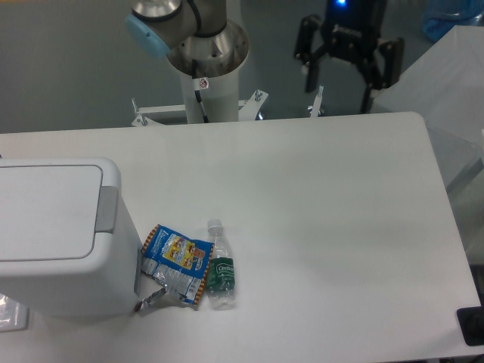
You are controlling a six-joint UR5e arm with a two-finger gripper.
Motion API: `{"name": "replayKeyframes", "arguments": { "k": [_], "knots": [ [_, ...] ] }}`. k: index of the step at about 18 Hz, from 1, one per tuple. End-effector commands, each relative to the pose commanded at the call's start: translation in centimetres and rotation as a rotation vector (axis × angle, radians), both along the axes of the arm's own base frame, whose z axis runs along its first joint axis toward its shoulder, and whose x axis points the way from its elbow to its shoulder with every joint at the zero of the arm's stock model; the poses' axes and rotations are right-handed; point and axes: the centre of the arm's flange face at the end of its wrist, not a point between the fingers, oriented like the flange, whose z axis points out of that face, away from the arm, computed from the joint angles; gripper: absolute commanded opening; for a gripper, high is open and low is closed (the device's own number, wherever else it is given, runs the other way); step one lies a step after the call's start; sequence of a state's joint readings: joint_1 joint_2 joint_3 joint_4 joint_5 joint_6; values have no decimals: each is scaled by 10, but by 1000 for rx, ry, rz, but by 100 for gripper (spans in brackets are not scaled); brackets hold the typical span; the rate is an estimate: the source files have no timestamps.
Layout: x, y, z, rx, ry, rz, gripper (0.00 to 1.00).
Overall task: Open the trash can
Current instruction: 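Move the open gripper over to the white trash can's lid edge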
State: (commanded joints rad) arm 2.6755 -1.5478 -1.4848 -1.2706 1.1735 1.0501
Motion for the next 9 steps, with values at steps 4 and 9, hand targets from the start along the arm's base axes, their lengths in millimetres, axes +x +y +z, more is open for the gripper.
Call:
{"name": "replayKeyframes", "arguments": {
  "k": [4, 9],
  "knots": [
    [37, 39, -15, 60, -89, 112, 100],
    [78, 76, -29, 61, -204, 160, 100]
  ]
}}
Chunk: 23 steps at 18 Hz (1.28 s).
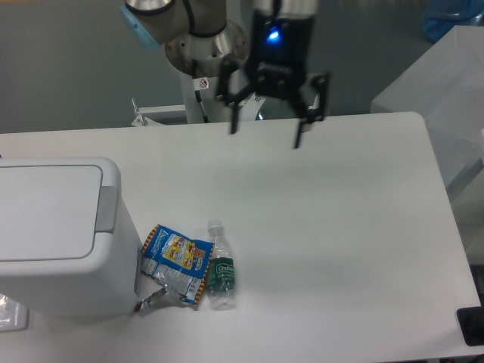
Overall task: Open the trash can
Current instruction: 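Move the open gripper over to the white trash can's lid edge, then lower the gripper onto the lid's front edge and press down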
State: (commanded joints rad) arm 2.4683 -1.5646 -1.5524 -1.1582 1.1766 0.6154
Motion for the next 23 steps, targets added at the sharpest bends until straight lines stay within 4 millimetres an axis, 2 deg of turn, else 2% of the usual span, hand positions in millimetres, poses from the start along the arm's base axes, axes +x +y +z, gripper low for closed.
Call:
{"name": "replayKeyframes", "arguments": {
  "k": [4, 7, 9, 11, 14, 23],
  "knots": [
    [18, 24, -9, 12, -52, 11, 100],
    [30, 47, -7, 95, -117, 111, 100],
    [35, 53, -10, 113, -162, 166, 100],
    [47, 65, -19, 97, -182, 151, 100],
    [59, 73, -31, 79, -203, 133, 100],
    [57, 82, -47, 55, -242, 171, 100]
  ]
}}
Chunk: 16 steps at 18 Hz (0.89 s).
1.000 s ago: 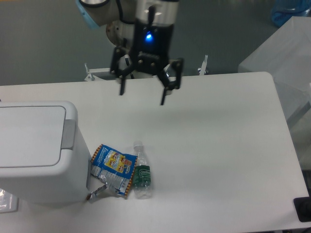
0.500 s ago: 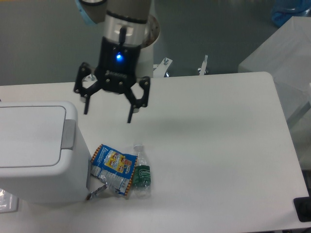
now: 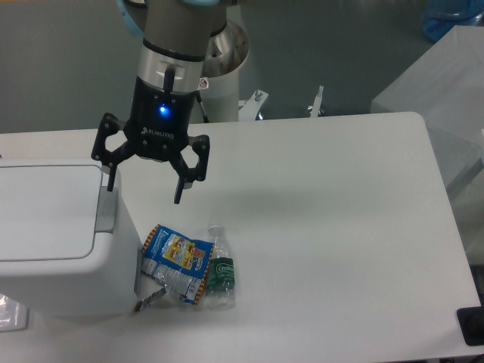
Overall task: Open the trash can
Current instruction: 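Lower the gripper onto the lid's front edge and press down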
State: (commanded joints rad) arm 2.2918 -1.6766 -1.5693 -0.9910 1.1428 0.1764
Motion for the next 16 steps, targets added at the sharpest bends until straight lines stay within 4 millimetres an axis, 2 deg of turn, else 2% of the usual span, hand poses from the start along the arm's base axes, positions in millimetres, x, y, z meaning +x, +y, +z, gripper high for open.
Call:
{"name": "replayKeyframes", "arguments": {
  "k": [7, 16],
  "knots": [
    [0, 10, -18, -23, -16, -11, 100],
    [0, 16, -26, -32, -21, -21, 100]
  ]
}}
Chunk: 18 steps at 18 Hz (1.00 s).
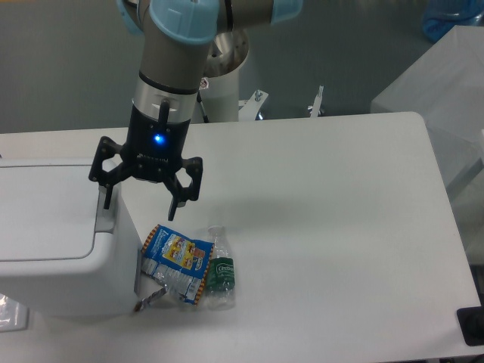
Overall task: Open the trash can
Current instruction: 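Lower the gripper onto the lid's front edge and press down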
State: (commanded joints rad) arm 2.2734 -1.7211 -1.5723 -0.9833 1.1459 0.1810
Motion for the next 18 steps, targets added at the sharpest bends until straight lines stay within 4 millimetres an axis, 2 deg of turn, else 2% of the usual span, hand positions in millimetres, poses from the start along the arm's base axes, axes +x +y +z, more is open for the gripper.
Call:
{"name": "replayKeyframes", "arguments": {
  "k": [18],
  "knots": [
    [-3, 4, -9, -5, 0, -3, 100]
  ]
}}
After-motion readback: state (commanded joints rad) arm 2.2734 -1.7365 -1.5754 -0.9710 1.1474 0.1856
